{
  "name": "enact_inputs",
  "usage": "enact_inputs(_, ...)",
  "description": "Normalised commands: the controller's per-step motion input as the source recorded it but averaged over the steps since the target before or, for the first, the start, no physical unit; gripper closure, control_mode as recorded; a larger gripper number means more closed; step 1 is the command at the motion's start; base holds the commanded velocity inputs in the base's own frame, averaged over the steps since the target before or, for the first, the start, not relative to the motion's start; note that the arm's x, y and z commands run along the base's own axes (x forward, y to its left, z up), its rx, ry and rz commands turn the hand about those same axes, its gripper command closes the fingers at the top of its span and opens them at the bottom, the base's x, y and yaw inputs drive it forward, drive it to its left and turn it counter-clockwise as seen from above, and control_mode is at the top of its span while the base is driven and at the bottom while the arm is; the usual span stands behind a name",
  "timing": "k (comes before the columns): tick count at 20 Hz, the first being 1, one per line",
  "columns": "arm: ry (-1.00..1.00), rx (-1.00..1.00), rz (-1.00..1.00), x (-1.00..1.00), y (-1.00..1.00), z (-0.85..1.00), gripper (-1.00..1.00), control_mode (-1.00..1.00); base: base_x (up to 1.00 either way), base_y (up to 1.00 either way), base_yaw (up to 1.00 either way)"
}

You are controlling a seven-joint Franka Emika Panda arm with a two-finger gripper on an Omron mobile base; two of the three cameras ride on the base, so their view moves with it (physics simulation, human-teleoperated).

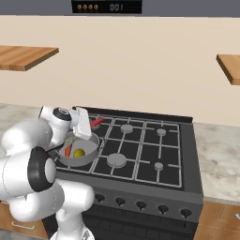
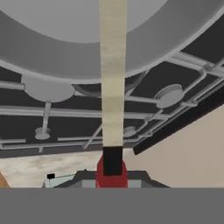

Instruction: Put the carrot and lemon in the pot. Retrieve the spatula and lightly stir the vegetables in the pot.

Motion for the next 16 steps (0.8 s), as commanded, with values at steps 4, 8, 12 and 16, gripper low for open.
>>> enact_inputs(4,0.00,0.01,0.02,0.03,0.43,-0.08,1.00,-1.00,0.00,0.00,0.00)
enact_inputs(8,0.00,0.00,0.00,0.32,0.05,-0.44,1.00,-1.00,0.00,0.00,0.00)
enact_inputs(12,0.00,0.00,0.00,0.21,0.00,-0.46,1.00,-1.00,0.00,0.00,0.00)
enact_inputs(16,0.00,-0.01,0.00,0.01,-0.08,-0.25,1.00,-1.00,0.00,0.00,0.00)
